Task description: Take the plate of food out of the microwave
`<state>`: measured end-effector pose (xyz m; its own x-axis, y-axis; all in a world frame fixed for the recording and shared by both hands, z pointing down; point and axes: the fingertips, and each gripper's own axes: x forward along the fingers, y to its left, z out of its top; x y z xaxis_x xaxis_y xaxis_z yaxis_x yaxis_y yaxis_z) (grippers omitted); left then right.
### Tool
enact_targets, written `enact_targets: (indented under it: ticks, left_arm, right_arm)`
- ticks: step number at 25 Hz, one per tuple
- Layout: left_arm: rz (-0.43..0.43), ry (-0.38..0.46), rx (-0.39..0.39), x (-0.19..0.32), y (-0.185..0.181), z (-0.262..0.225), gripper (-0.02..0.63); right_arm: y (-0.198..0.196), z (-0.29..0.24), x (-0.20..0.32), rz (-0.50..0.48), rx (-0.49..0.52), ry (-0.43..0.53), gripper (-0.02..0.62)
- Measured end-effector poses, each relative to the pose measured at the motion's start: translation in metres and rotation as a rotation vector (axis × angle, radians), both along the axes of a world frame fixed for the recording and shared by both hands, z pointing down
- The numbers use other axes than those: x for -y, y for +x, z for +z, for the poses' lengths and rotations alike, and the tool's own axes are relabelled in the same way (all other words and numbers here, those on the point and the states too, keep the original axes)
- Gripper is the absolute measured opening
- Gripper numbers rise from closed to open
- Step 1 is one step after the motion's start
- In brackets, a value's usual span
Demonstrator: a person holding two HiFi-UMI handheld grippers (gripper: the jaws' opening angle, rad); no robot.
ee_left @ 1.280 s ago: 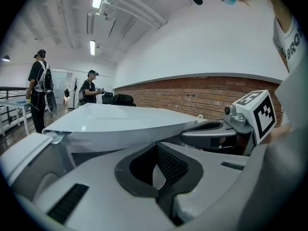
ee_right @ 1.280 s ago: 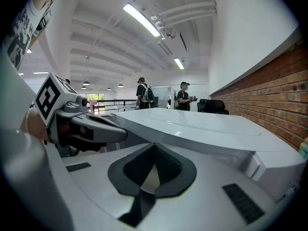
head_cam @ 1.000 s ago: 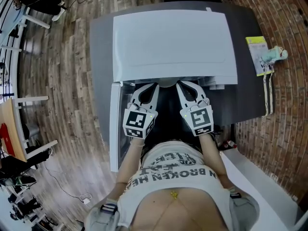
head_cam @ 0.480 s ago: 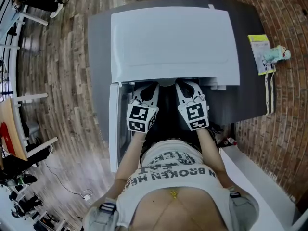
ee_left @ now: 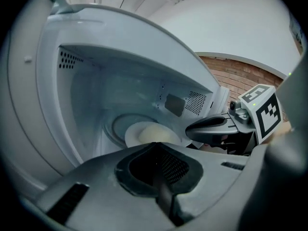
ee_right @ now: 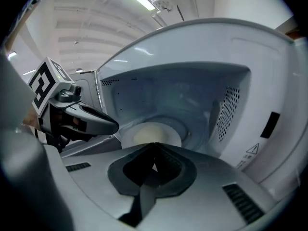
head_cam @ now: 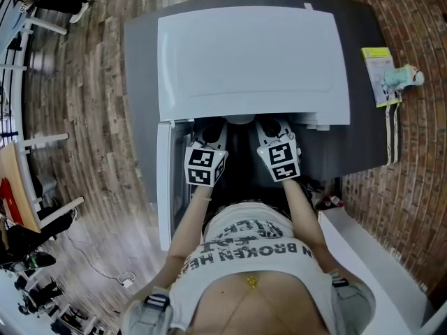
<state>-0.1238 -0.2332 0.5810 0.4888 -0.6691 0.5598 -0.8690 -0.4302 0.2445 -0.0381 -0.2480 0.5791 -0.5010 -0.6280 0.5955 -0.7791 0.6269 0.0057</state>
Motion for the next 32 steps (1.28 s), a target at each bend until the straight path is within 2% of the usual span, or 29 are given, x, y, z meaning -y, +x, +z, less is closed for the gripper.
enact_targets:
  ticks: [3, 8, 11, 13, 15, 19, 21, 25, 28, 30, 32]
  left_arm:
    - [-0.059, -0.027, -0.031, 0.004, -0.007, 0.009, 0.006]
    - [-0.208, -0.093, -0.168, 0.015, -0.021, 0.023, 0.006]
    - [-0.274, -0.105, -0.201, 0.02, -0.028, 0.03, 0.013]
    - [-0.301, -0.109, -0.217, 0.023, -0.031, 0.032, 0.072]
    - [-0.328, -0.119, -0.253, 0.026, -0.033, 0.035, 0.086]
    - [-0.379, -0.136, -0.3, 0.031, -0.037, 0.04, 0.118]
    - [-0.388, -0.144, -0.311, 0.033, -0.037, 0.042, 0.12]
    - [-0.416, -0.144, -0.338, 0.036, -0.037, 0.045, 0.12]
    - [-0.445, -0.147, -0.404, 0.039, -0.037, 0.045, 0.12]
    - [-0.482, -0.152, -0.469, 0.042, -0.04, 0.045, 0.12]
    - [-0.487, -0.141, -0.482, 0.044, -0.042, 0.045, 0.12]
  right_arm:
    - [0.002, 0.008, 0.003, 0.022, -0.008, -0.012, 0.008]
    - [0.007, 0.013, 0.013, 0.075, 0.013, -0.007, 0.009]
    - [0.01, 0.018, 0.017, 0.112, 0.053, -0.018, 0.013]
    - [0.013, 0.021, 0.02, 0.154, 0.092, -0.038, 0.051]
    - [0.015, 0.024, 0.023, 0.182, 0.098, -0.052, 0.1]
    - [0.013, 0.028, 0.026, 0.234, 0.116, -0.063, 0.138]
    - [0.014, 0.03, 0.03, 0.305, 0.191, -0.1, 0.144]
    - [0.021, 0.039, 0.036, 0.493, 0.404, -0.224, 0.149]
    - [0.029, 0.049, 0.038, 0.613, 0.548, -0.312, 0.155]
    - [0.033, 0.053, 0.039, 0.655, 0.605, -0.344, 0.156]
    - [0.034, 0.054, 0.041, 0.668, 0.624, -0.356, 0.156]
